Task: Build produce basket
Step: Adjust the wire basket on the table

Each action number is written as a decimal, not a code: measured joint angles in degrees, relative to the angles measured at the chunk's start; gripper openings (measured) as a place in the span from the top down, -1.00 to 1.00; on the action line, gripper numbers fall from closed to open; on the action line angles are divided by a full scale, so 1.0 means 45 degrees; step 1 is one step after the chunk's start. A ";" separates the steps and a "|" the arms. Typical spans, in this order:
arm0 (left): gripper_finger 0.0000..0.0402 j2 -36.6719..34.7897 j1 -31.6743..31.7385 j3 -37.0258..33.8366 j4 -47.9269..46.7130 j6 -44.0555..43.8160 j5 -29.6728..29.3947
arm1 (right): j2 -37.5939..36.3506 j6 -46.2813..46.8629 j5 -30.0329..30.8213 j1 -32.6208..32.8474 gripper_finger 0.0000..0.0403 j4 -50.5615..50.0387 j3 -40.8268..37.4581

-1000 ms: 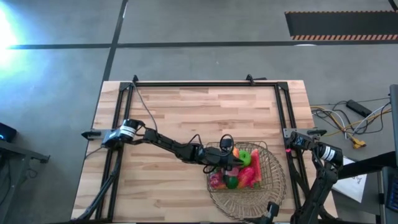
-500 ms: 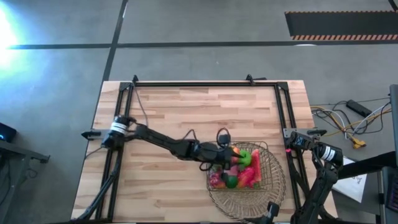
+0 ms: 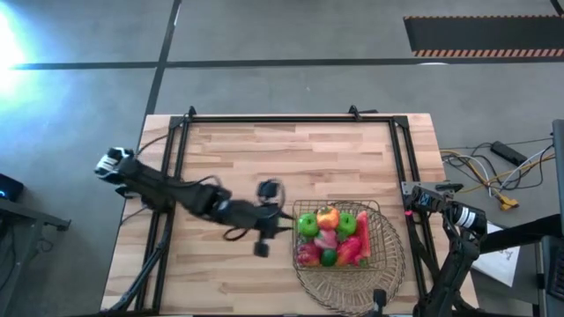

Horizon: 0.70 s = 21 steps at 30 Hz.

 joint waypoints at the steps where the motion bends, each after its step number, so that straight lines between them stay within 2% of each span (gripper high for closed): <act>1: 0.56 -0.0371 -0.0296 -0.0435 -0.0174 -0.0245 -0.0658 | 0.0000 0.0774 -0.0090 -0.0010 0.79 -0.0484 -0.0023; 3: 0.56 -0.1041 -0.0911 -0.1498 -0.0128 -0.0870 -0.1850 | 0.0005 0.1989 -0.0127 -0.0106 0.79 -0.1330 -0.0056; 6: 0.56 -0.1771 -0.1737 -0.3415 0.0949 -0.1995 -0.2504 | 0.0010 0.2385 -0.0126 -0.0422 0.79 -0.2113 -0.0064; 9: 0.56 -0.2001 -0.2385 -0.5603 0.3291 -0.2951 -0.2548 | -0.0156 0.1621 -0.0252 -0.0901 0.79 -0.2342 -0.0073; 11: 0.56 -0.1947 -0.2703 -0.7077 0.5672 -0.3291 -0.2553 | -0.0497 0.0980 -0.0887 -0.1325 0.79 -0.2701 0.0070; 16: 0.56 -0.0788 -0.2976 -1.0110 1.1831 -0.4244 -0.2566 | -0.1503 0.1095 -0.3898 -0.2612 0.76 -0.5340 0.0709; 19: 0.56 0.0270 -0.2956 -1.1078 1.4949 -0.4638 -0.2628 | -0.1797 0.1882 -0.5821 -0.3370 0.66 -0.7737 0.1067; 21: 0.56 0.1056 -0.2904 -1.1344 1.6210 -0.4668 -0.2631 | -0.1986 0.2276 -0.6696 -0.3740 0.54 -0.9134 0.1270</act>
